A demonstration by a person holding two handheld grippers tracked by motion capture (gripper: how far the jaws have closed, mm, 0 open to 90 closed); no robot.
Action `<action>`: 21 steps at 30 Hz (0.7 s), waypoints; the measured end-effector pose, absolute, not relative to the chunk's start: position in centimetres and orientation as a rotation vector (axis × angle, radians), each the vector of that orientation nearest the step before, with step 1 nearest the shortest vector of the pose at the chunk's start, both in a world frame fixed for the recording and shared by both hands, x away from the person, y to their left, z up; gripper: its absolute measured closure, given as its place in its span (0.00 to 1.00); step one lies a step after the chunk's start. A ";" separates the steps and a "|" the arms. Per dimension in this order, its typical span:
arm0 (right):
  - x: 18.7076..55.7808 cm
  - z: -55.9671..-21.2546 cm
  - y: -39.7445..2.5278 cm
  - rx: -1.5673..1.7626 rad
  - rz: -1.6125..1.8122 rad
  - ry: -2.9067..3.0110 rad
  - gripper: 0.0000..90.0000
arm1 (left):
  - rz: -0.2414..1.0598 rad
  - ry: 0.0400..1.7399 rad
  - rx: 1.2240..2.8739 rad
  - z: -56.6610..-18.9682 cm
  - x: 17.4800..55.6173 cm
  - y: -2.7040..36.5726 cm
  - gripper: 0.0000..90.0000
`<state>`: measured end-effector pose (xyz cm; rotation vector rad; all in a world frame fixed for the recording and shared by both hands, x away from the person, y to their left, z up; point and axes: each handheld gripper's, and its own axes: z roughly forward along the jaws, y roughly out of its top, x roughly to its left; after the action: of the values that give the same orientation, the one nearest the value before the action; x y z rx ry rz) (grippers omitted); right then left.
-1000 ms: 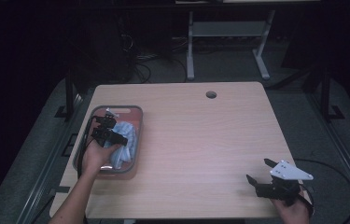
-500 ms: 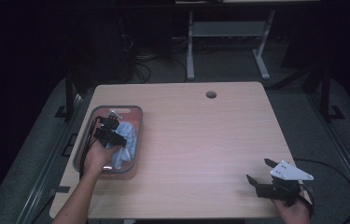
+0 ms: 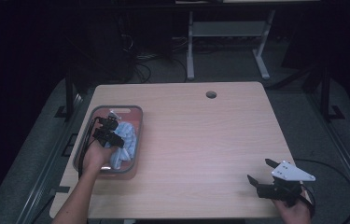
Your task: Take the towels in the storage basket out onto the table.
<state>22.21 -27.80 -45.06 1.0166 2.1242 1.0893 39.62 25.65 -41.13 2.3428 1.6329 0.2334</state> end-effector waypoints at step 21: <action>22.5 -45.1 -27.4 1.014 1.090 2.122 0.16 | 0.157 1.559 2.101 -37.6 37.3 29.9 0.75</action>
<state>22.47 -27.36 -45.12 1.0138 2.1218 1.0898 37.32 29.86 -37.63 2.1010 1.5586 0.1573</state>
